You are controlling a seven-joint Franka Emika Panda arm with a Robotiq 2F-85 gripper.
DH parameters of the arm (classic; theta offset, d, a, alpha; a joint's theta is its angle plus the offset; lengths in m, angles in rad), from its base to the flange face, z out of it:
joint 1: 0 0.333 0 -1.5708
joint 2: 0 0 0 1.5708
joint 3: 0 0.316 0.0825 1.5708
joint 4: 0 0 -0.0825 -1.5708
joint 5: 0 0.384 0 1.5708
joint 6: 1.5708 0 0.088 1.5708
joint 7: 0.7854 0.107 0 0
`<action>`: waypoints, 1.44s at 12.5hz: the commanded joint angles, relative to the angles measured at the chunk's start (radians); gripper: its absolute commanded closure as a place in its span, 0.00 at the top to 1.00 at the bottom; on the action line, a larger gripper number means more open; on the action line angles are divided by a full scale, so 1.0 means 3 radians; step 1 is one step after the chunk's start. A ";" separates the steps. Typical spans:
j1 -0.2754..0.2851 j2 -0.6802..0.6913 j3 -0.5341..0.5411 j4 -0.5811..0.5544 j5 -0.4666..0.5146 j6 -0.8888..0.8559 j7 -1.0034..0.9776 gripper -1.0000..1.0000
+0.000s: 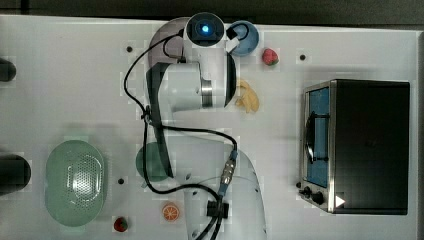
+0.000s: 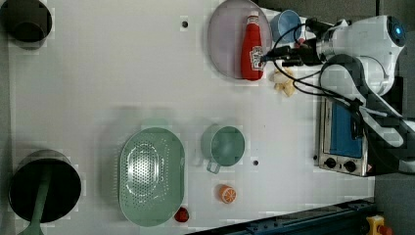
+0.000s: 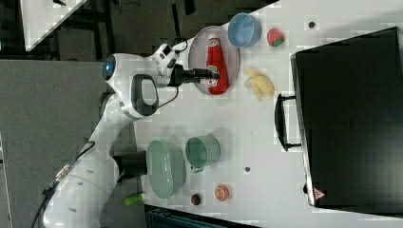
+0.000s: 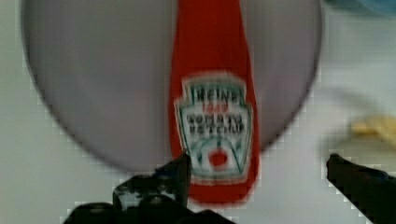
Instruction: Pick ketchup from plate and place it on table.
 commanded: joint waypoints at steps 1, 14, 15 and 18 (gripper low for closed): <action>0.0103 0.0256 0.0000 0.0269 -0.0016 0.0032 -0.0175 1.00; 0.0140 0.0875 -0.0001 0.0827 -0.0167 0.0276 -0.0176 0.57; 0.0136 0.0873 -0.0005 0.0832 -0.0167 0.0276 -0.0176 0.57; 0.0125 0.0756 -0.0003 0.0839 -0.0165 0.0216 -0.0175 0.57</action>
